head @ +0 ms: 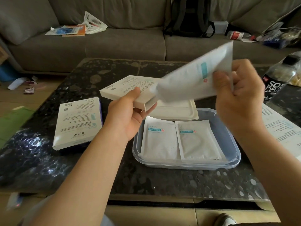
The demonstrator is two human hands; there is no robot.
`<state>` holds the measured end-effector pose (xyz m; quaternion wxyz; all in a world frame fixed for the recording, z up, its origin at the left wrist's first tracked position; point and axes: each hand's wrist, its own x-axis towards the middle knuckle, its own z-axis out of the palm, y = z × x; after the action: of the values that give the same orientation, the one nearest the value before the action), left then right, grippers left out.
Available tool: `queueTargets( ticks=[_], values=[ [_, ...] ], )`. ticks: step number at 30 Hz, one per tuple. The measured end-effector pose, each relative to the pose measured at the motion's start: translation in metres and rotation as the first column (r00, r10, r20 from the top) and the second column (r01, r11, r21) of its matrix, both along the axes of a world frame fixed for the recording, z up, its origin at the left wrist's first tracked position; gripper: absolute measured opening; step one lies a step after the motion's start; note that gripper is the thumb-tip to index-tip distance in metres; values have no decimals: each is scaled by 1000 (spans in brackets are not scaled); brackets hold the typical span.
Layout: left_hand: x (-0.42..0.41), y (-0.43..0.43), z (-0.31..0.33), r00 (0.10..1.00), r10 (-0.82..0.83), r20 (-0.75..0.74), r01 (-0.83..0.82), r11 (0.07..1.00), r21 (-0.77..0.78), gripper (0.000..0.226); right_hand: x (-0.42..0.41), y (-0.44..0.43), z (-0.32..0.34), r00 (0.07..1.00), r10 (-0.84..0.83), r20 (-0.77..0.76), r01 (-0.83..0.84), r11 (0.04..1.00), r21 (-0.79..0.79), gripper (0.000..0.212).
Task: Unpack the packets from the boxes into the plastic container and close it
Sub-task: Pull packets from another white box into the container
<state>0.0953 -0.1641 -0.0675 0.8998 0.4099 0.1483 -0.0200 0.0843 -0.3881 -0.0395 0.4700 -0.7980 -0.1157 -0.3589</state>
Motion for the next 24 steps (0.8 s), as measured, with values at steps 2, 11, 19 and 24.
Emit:
queueTargets(
  ticks=[2, 11, 19, 24],
  values=[
    [0, 0, 0, 1000, 14, -7, -14, 1000, -6, 46, 2, -4, 5, 1000, -16, -3, 17, 997, 72, 5],
    [2, 2, -1, 998, 69, 6, -69, 997, 17, 33, 8, -13, -17, 809, 170, -562, -282, 952, -118, 18],
    [1, 0, -2, 999, 52, 11, -52, 998, 26, 43, 14, 10, -49, 807, -39, -589, -326, 803, -499, 24],
    [1, -1, -3, 999, 46, -1, -46, 998, 33, 37, 11, 20, -55, 845, -32, -534, -357, 709, -607, 50]
  ],
)
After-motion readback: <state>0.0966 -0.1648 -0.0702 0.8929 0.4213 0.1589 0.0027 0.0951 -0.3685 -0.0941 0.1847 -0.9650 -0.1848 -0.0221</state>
